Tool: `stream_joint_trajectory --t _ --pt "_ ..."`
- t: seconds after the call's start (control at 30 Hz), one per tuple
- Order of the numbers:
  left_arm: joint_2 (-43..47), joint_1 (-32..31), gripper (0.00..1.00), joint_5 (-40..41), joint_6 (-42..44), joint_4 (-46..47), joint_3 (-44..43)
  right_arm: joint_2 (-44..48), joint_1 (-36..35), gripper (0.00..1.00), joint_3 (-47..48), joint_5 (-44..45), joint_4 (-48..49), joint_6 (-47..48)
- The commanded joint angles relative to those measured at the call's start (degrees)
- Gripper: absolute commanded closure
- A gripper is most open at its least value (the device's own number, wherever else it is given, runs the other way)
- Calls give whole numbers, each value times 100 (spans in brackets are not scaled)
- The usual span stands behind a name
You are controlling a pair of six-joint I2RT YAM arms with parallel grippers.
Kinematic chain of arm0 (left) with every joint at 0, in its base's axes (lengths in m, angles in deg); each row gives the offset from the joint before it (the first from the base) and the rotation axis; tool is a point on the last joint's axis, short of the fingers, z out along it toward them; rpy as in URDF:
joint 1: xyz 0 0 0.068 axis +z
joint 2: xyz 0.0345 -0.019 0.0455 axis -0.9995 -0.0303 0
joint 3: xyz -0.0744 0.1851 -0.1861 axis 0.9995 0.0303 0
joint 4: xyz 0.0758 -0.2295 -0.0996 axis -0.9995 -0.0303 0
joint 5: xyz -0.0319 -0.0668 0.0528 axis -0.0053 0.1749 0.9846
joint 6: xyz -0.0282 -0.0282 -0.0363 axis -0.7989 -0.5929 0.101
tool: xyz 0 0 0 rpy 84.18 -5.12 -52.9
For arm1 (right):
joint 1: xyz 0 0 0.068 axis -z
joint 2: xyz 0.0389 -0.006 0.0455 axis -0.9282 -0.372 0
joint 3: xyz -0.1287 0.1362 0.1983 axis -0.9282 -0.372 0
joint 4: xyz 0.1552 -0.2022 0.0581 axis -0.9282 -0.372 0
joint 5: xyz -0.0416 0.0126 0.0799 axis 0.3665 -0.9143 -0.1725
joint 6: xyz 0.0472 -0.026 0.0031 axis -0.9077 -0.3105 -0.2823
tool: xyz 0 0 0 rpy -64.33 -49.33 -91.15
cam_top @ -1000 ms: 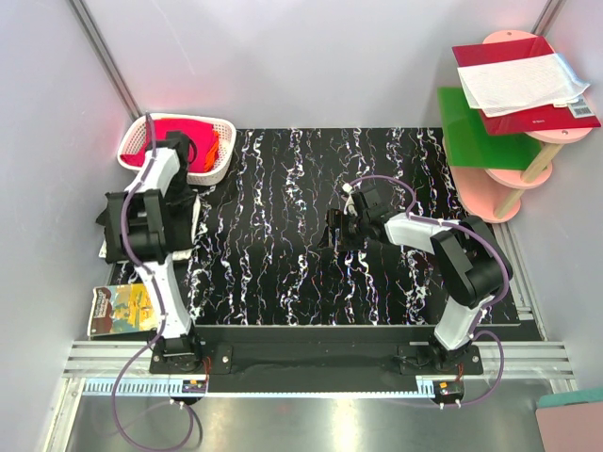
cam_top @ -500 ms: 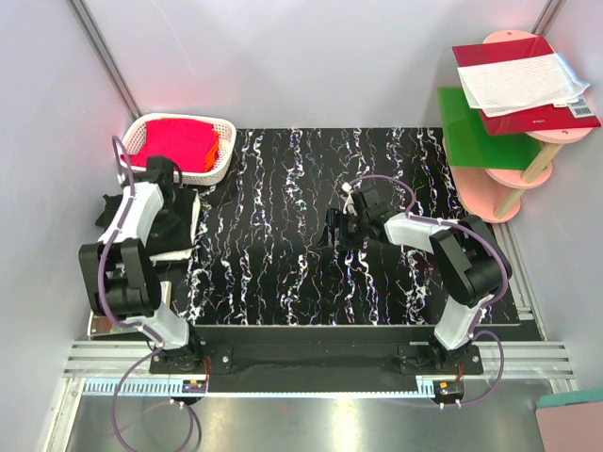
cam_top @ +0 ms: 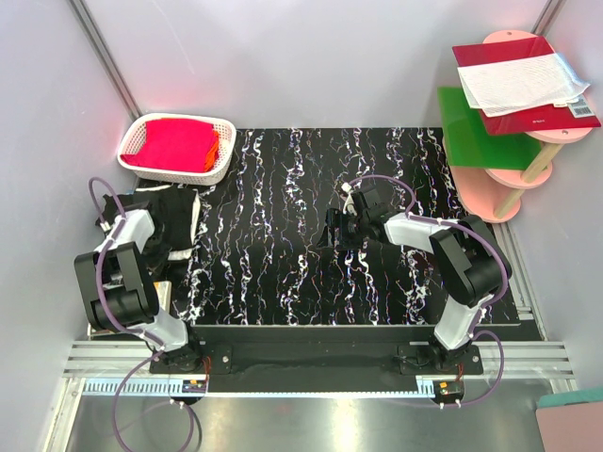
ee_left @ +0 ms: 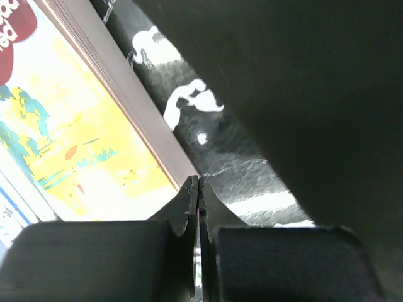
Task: Fold and stack the t-shirts
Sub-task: Put the neatly folded tshirt into the corner of the board with the left arm
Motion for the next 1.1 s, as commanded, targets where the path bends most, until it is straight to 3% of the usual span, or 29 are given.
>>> stream_joint_trajectory --t 0.0,0.27,0.57,0.8,1.07 --pt "137 76 100 565 -457 205 -149 -246 -7 22 -222 175 -346 179" --pt "-645 181 100 1829 -993 -364 -912 -202 -7 22 -205 131 -346 179" --pt "-1849 322 100 2543 -1275 -1060 -2389 -123 1 22 -249 52 -390 214" --pt "-2631 497 100 2447 -1222 -1201 -3154 -71 1 22 -249 43 -469 275" --pt "-2738 559 99 1824 -1143 -1149 -3260 -27 1 22 -249 35 -548 293"
